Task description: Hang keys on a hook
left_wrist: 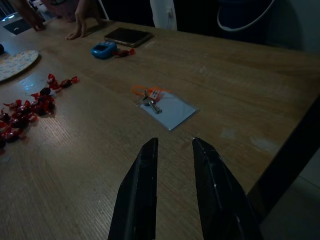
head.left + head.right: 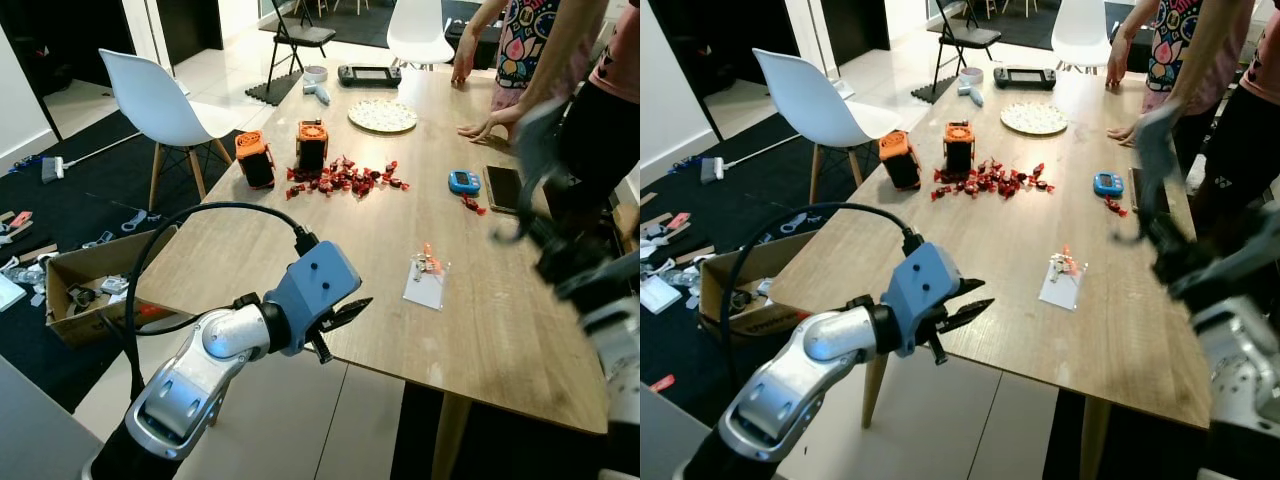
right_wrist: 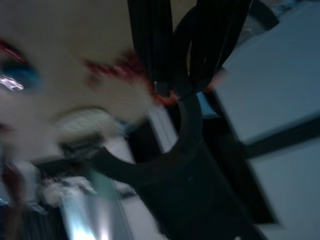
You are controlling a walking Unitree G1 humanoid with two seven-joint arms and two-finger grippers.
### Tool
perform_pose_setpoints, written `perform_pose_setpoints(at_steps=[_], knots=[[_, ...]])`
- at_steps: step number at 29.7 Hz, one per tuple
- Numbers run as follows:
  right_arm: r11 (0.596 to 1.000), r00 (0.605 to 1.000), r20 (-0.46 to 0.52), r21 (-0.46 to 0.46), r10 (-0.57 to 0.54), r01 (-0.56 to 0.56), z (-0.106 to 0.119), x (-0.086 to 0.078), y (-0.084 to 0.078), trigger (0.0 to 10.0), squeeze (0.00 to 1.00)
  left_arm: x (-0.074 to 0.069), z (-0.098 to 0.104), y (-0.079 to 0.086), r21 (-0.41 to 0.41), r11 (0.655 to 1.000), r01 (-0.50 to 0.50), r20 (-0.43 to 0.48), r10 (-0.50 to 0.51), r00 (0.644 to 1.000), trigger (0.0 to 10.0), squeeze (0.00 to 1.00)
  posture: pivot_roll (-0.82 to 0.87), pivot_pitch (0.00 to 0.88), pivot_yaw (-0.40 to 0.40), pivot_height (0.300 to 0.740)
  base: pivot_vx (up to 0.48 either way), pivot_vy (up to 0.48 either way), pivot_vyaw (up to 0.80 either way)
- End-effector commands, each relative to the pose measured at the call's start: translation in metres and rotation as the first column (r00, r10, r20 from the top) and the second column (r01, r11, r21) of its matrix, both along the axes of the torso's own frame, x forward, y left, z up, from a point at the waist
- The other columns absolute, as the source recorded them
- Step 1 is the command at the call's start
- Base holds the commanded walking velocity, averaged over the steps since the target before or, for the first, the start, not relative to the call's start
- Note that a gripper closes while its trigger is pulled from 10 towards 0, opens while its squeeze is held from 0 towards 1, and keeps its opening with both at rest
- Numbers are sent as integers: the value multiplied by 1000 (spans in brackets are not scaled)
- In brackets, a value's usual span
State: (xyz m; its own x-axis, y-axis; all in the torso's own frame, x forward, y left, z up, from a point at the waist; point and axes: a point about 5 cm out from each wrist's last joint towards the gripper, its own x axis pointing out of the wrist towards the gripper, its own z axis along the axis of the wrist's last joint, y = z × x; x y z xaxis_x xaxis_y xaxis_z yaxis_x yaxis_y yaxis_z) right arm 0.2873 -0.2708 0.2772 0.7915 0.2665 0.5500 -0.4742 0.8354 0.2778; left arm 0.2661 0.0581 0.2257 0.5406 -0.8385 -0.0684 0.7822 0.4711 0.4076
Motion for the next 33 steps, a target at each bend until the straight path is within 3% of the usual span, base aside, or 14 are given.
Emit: perform_pose_setpoints(at_steps=[1, 3, 4, 6, 7, 9, 10, 11, 12, 14, 15, 23, 30, 33], knots=[[999, 999, 31, 2, 41, -41, 5, -7, 1, 10000, 0, -7, 7, -5, -47, 998, 46, -1, -46, 999, 10000, 0, 66, 154, -6, 740, 0, 0, 0], [986, 991, 25, -105, 133, -130, 6, -12, 17, 10000, 0, -7, 13, -5, -90, 994, 59, -6, -59, 998, 10000, 0, 65, 152, -8, 740, 0, 0, 0], [986, 991, 25, -105, 133, -130, 6, -12, 17, 10000, 0, -7, 13, -5, -90, 994, 59, -6, -59, 998, 10000, 0, 65, 152, -8, 740, 0, 0, 0], [949, 973, -48, -217, 224, -229, -8, -17, 36, 10000, 0, -6, 17, -2, -116, 992, 54, -5, -55, 998, 10000, 0, 65, 151, -9, 740, 0, 0, 0], [949, 973, -48, -217, 224, -229, -8, -17, 36, 10000, 0, -6, 17, -2, -116, 992, 54, -5, -55, 998, 10000, 0, 65, 151, -9, 740, 0, 0, 0], [875, 948, -175, -367, 268, -315, -31, -21, 54, 10000, 0, -4, 20, 2, -140, 989, 44, -8, -45, 999, 10000, 0, 64, 151, -8, 740, 0, 0, 0], [875, 948, -175, -367, 268, -315, -31, -21, 54, 10000, 0, -4, 20, 2, -140, 989, 44, -8, -45, 999, 10000, 0, 64, 151, -8, 740, 0, 0, 0], [831, 935, -224, -433, 276, -349, -40, -24, 63, 10000, 0, -5, 21, 3, -152, 987, 43, -11, -45, 999, 10000, 0, 64, 151, -8, 740, 0, 0, 0], [831, 935, -224, -433, 276, -349, -40, -24, 63, 10000, 0, -5, 21, 3, -152, 987, 43, -11, -45, 999, 10000, 0, 64, 151, -8, 740, 0, 0, 0], [770, 922, -271, -512, 276, -381, -48, -27, 73, 10000, 0, -5, 23, 5, -167, 985, 45, -18, -49, 999, 10000, 0, 66, 152, -7, 740, 0, 0, 0], [763, 920, -273, -517, 283, -388, -46, -28, 75, 10000, 0, -6, 23, 6, -169, 985, 46, -20, -50, 999, 10000, 0, 68, 153, -7, 740, 0, 0, 0], [744, 907, -282, -520, 314, -419, -44, -33, 79, 10000, 0, -6, 21, 6, -175, 984, 41, -32, -48, 998, 10000, 0, 67, 153, -11, 740, 0, 0, 0], [807, 913, -222, -429, 342, -406, -39, -30, 84, 10000, 0, -2, 27, 5, -219, 975, 27, -22, -33, 999, 10000, 0, 62, 153, -9, 740, 0, 0, 0], [807, 906, -221, -413, 360, -422, -39, -32, 87, 10000, 0, 1, 31, 6, -233, 972, 23, -19, -28, 999, 10000, 0, 64, 152, -10, 740, 0, 0, 0]])
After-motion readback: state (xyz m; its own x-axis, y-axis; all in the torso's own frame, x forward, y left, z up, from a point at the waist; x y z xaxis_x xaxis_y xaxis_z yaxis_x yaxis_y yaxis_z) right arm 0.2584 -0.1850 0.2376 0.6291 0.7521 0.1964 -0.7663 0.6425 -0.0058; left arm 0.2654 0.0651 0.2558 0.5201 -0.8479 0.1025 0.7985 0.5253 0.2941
